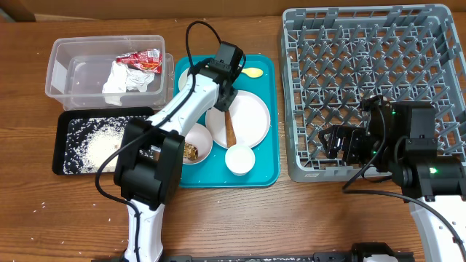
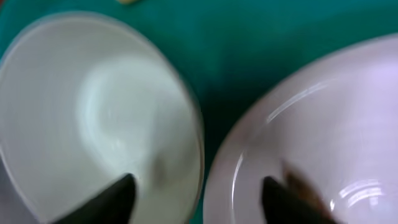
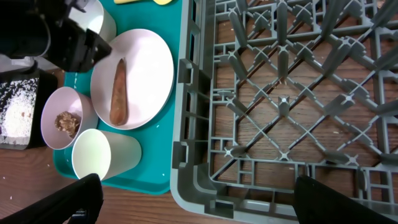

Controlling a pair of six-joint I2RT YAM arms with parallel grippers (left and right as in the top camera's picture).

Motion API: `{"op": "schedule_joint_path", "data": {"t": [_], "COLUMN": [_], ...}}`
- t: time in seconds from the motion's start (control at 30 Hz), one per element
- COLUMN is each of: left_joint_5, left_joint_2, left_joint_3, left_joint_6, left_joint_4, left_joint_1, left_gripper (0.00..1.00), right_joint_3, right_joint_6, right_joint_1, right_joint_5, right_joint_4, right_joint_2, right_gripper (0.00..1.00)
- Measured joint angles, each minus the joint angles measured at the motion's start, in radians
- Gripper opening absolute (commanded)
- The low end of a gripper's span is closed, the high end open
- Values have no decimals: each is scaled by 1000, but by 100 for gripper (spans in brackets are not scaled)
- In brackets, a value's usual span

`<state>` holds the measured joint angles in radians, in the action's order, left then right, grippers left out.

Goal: Sort waste into correct bins and load items into the dishwasher
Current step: 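Return the empty bowl to the teal tray with the left gripper, then grasp the pink bowl of food scraps with the left gripper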

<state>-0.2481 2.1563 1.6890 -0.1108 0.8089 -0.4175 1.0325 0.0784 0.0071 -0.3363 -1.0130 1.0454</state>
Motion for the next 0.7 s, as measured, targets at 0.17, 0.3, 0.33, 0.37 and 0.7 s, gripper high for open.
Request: {"op": "schedule_joint_path", "data": {"t": [0.17,0.3,0.33,0.37,0.7], "left_joint_5": [24,44,47,51,182], "left_joint_2": [-1,-62,-85,-117,-200], "left_joint_3": [222,396,410,412,185], "left_joint_6": [92,214,244,275,420], "left_joint_4": [303,547,597,643,554], "left_joint_1": [2,1,1,1,-8], "left_gripper": [100,97,97,97,86], "right_joint_3": [0,0,0,0,0], "right_joint_6": [0,0,0,0,0], "right_joint_1": [0,0,0,0,0], "right_joint_5": [-1,0,0,0,0], "right_joint_4": [0,-1,-1,-2,-2], "right_joint_2": [0,0,0,0,0], "right_gripper": [100,100,100,100,100]}}
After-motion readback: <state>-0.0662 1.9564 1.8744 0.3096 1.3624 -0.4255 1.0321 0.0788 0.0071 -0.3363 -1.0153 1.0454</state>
